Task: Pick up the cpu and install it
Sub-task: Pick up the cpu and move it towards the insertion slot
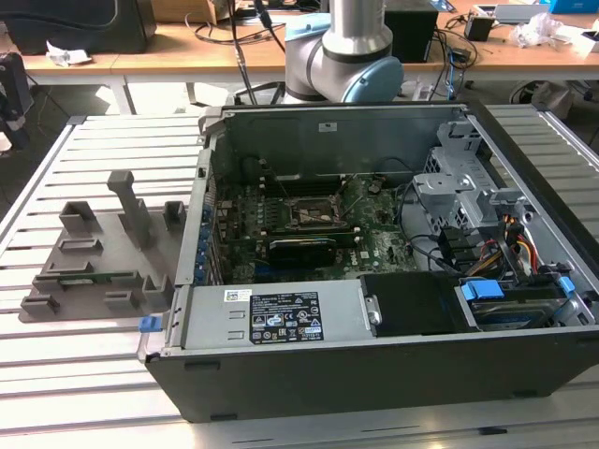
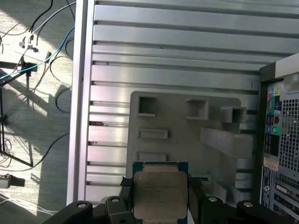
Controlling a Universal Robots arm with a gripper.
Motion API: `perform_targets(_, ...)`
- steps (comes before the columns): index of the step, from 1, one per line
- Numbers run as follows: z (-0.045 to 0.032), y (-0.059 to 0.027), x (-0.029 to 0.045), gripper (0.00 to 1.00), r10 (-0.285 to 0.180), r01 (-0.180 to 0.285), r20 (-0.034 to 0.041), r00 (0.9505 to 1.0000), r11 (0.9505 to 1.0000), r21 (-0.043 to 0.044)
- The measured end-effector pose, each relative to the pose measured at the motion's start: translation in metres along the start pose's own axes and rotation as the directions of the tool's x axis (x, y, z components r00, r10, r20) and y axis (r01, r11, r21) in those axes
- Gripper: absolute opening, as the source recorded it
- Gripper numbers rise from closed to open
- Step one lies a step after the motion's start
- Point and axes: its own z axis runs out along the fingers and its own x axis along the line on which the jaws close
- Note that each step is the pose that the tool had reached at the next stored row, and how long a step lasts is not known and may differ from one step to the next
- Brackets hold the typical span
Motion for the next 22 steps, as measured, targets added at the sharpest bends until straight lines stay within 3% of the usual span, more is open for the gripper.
perform_targets(3,-0.0151,-0.0001,-0.0003,0.55,0.0,0.0,0.0,1.0,1.0,0.0)
perform_targets(6,-0.0225,-0.0002,-0.0004,0.55,0.0,0.0,0.0002,1.0,1.0,-0.0001)
perform_targets(13,-0.0225,-0.0004,-0.0037,0.55,0.0,0.0,0.0,1.0,1.0,-0.0002)
perform_targets(18,-0.0223,-0.001,-0.0151,0.55,0.004,-0.004,0.0,1.0,1.0,-0.0002)
perform_targets(20,-0.0221,-0.0016,-0.0247,0.55,0.004,-0.004,-0.0001,1.0,1.0,-0.0002)
perform_targets(22,-0.0216,-0.0023,-0.0398,0.55,0.004,-0.004,-0.0007,1.0,1.0,-0.0004)
